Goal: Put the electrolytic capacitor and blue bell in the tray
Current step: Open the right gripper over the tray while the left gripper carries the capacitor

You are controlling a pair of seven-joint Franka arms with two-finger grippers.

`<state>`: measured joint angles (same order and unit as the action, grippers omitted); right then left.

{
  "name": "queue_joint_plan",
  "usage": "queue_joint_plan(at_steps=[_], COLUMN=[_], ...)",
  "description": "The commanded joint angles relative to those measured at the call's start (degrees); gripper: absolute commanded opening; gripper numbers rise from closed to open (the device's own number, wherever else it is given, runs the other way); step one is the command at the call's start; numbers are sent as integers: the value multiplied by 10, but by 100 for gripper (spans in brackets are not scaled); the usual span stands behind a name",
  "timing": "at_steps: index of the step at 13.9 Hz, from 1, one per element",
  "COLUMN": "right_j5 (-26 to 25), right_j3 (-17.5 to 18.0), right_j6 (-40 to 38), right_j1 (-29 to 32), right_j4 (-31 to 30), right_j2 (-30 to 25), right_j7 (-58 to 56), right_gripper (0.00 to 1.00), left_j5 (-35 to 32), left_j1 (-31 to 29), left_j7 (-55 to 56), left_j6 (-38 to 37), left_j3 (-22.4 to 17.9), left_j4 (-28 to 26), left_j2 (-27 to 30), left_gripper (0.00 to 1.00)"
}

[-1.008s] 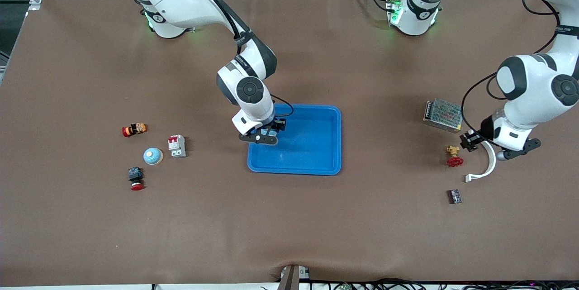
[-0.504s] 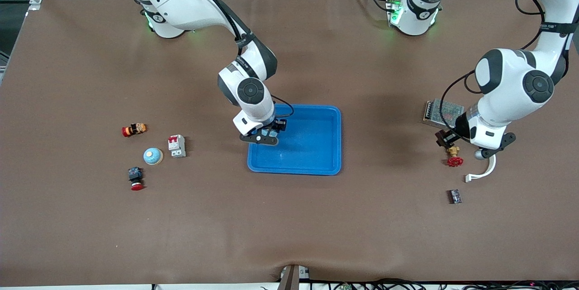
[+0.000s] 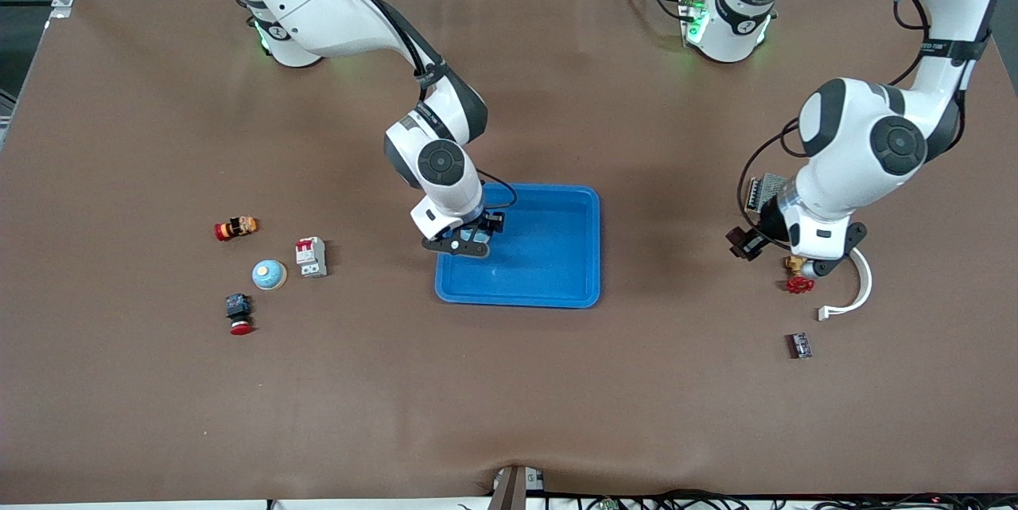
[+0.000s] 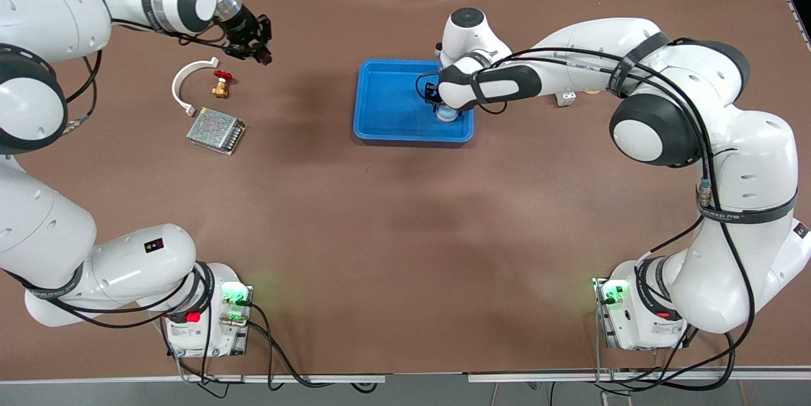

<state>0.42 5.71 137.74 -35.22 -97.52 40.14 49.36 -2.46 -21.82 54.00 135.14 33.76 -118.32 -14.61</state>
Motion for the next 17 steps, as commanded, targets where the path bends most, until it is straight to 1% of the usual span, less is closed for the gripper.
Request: queue_joint_plan(at_steps=[1,2,4,6,7,10,13,14,15,17], right_j5=[-6,-6,-3,0,0,0,0,1,2,2], right_j3=[-6,-5,-5,-5,-5,-5,-6,-6,-5,-6], right_j6=[1,-7,-49,-95,-119,-185,-271,-304,-331,-355], right_j1=[-10,-10,-9,1,10,41,80,97,114,142], right_j4=[1,1,1,4,6,22,68,89,107,118], right_j2=[-7,-13,-54,-94,-110,-149,-162,-162,-163,-174], right_j7=[28,27,29,23,19,-26,-94,-118,-144,-196], right_gripper=[100,100,100,100,100,100,100,100,100,100], left_j5=[-11,-11,-11,-18,-32,-100,-121,-126,-127,-127], left_j1=[31,45,76,107,120,169,209,222,239,293], left_j7=[93,126,200,279,332,483,550,567,586,612], left_j6=[-23,-39,-74,-85,-85,-87,-88,-88,-88,-88], left_j3=[2,2,1,-2,-3,-3,-5,-10,-23,-68], left_j4=[36,55,99,128,142,199,237,251,267,299], left_j2=[-12,-24,-51,-74,-86,-143,-183,-195,-204,-223], left_gripper=[0,0,0,0,0,0,0,0,0,0])
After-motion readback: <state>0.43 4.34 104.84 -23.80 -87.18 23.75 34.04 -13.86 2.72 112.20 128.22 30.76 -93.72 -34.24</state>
